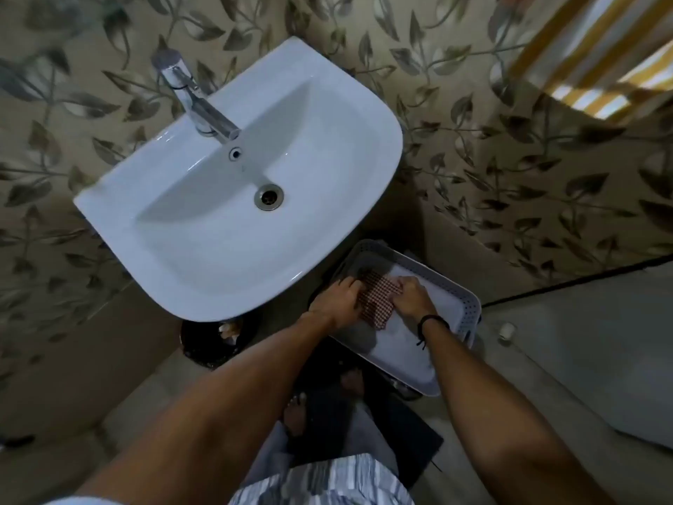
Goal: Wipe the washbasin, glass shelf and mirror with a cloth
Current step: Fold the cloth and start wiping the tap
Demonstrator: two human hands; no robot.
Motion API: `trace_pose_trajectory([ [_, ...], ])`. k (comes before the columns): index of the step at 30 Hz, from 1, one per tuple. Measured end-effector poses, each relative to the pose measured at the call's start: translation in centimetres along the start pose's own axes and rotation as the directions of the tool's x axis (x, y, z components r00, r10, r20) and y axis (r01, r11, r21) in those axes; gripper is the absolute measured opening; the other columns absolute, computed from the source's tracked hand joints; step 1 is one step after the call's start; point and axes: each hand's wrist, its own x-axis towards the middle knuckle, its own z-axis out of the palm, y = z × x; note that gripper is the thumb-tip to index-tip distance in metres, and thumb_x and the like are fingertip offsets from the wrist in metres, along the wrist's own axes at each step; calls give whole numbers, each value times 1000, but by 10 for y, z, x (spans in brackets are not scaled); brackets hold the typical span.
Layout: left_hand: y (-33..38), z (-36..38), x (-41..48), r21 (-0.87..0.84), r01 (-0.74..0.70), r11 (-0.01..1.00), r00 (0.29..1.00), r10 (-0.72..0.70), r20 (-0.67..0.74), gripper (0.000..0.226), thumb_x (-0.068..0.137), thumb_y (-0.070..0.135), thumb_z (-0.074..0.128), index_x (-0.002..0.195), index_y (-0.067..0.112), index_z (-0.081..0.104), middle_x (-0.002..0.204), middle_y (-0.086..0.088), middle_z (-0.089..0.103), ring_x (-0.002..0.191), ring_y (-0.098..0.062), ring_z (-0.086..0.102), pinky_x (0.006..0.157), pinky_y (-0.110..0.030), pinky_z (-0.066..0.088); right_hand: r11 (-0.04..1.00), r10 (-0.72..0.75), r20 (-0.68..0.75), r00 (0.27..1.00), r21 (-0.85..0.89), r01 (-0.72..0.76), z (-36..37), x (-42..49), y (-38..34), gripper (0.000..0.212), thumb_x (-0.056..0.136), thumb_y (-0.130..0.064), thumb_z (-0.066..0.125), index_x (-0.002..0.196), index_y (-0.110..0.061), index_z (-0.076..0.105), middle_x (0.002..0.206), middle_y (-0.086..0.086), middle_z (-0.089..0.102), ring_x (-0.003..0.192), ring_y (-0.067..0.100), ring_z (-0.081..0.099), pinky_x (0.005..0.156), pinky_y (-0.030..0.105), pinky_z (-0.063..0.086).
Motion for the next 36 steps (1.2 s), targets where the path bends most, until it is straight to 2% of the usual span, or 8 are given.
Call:
trace_pose_trajectory([
  [8,-17,-2,10,-69,85,994,996,-82,45,43,91,25,57,132,15,49,134,-17,54,125,-35,49,105,-40,39,980,26,-21,999,-195,-30,21,19,-1,55,94,-28,62,142,-8,47,138,20,44,127,39,45,108,43,40],
  [14,-10,-2,6,-76,75,994,997,-75,4,43,93,25,60,132,13,48,138,-16,47,126,-32,45,102,-35,33,996,22,-98,995,93,-12,31,-4,6,30,86,-31,62,101,-5,65,114,6,44,99,32,57,90,47,53],
  [19,12,-4,-17,-145,14,989,1000,-14,-4,74,89,27,64,153,15,29,159,-8,25,142,-31,35,116,-39,33,938,-11,-79,997,344,38,-13,-79,-27,6,92,-17,56,91,-16,62,98,4,66,83,23,65,67,41,54],
  [23,35,-20,-27,-320,-4,947,1000,2,-7,93,85,20,73,158,8,15,165,-14,14,152,-28,18,123,-32,18,898,-82,-119,989,423,126,-63,-116,-49,11,92,-10,55,85,-14,63,84,5,67,82,25,65,70,43,51],
  [26,50,-38,-32,-679,21,734,999,-33,-5,99,79,21,79,157,14,18,158,-3,30,147,-21,29,121,-37,28,827,-125,-176,976,526,200,-105,-132,-73,23,90,3,56,76,-14,62,73,-11,65,73,9,61,65,33,47],
  [28,62,-57,-38,-824,-8,567,999,-40,-37,81,84,14,77,151,15,32,147,3,45,136,-17,44,111,-32,41,772,-184,-190,964,579,261,-130,-144,-92,27,87,12,52,74,-10,60,67,-13,61,67,1,56,61,24,44],
  [31,70,-87,-49,-879,-113,463,989,-29,-143,52,86,19,77,133,17,56,130,1,63,121,-16,59,102,-28,47,673,-302,-167,939,661,334,-158,-165,-123,27,83,16,50,76,-8,59,69,-7,62,68,7,55,59,19,45],
  [36,60,-140,-82,-927,-199,318,973,-47,-226,44,84,30,79,123,15,65,121,-3,70,114,-19,65,100,-35,51,569,-413,-139,900,733,374,-171,-186,-167,16,73,-1,63,89,-5,64,87,11,65,80,18,61,71,29,50],
])
